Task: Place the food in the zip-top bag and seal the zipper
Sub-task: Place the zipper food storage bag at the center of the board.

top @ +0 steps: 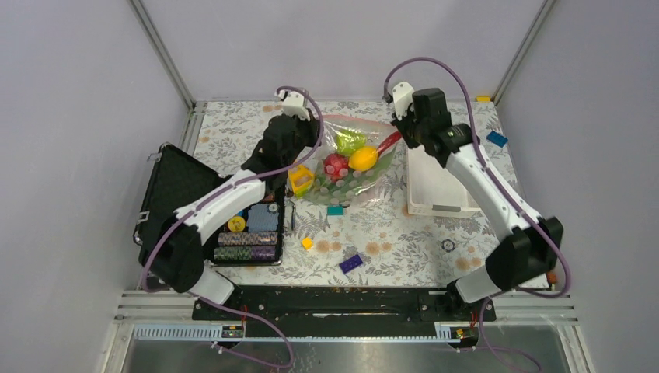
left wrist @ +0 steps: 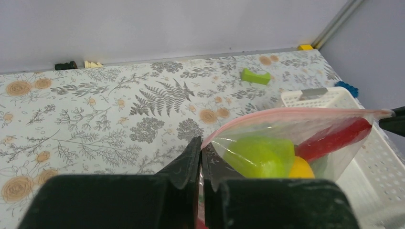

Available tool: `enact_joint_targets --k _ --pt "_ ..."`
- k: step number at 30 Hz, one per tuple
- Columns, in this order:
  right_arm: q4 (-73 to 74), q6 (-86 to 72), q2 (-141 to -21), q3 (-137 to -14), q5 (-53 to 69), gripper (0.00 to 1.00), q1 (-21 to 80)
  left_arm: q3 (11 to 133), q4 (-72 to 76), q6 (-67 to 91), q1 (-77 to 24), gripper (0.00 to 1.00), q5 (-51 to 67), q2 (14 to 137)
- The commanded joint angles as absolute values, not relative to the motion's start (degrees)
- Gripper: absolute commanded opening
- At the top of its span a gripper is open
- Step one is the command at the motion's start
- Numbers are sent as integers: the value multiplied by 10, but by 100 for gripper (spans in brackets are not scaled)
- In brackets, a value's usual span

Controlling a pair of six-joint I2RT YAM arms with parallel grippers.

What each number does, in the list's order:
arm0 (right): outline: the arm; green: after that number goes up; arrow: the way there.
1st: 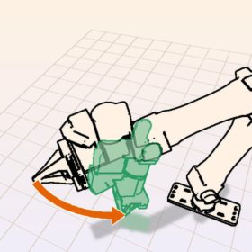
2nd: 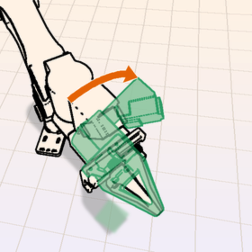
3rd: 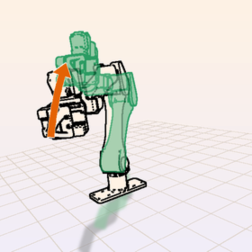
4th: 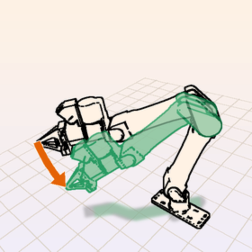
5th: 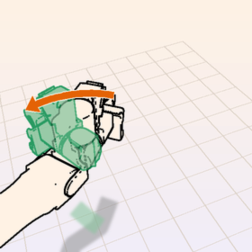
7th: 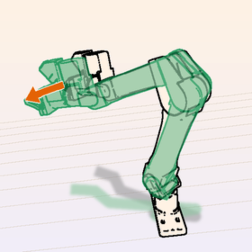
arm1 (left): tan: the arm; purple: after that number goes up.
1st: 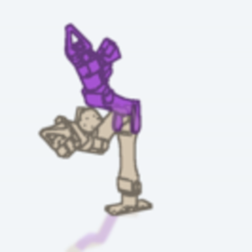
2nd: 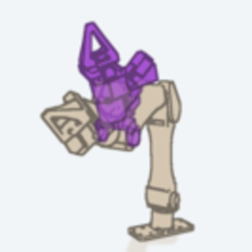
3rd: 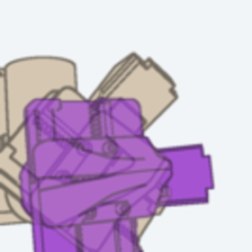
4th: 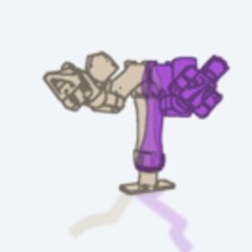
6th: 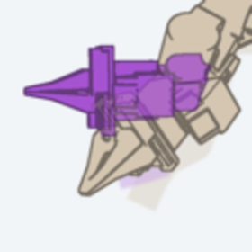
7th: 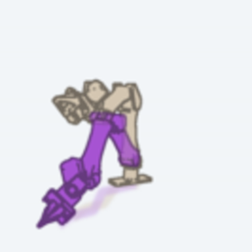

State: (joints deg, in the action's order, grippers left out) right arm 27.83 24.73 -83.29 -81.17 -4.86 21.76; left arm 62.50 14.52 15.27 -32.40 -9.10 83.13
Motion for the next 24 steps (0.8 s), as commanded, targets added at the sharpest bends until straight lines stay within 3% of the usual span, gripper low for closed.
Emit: enact_joint_targets --k 1,4,5,10,11,20,21,22,24 --pt "259 201 -914 -911 -133 0 185 698 156 168 -289 5 -94 897" --pt "257 180 -1000 -977 -143 0 174 742 154 172 -277 11 -103 961" --pt "256 175 -1025 -1000 -157 0 171 764 148 172 -274 20 -105 982" --pt "282 145 -1148 -1131 -204 0 155 840 90 173 -270 92 -113 1046" --pt "292 142 -1172 -1161 -207 0 151 838 91 173 -270 98 -109 1046" --pt "330 136 -1361 -1409 -211 4 133 745 126 190 -271 99 -105 967" --pt "327 138 -1372 -1418 -209 8 133 729 129 192 -270 99 -103 948" --pt "319 137 -1377 -1418 -207 17 133 714 131 196 -271 99 -102 939" --pt "304 134 -1377 -1404 -200 53 133 685 130 202 -271 99 -102 904"
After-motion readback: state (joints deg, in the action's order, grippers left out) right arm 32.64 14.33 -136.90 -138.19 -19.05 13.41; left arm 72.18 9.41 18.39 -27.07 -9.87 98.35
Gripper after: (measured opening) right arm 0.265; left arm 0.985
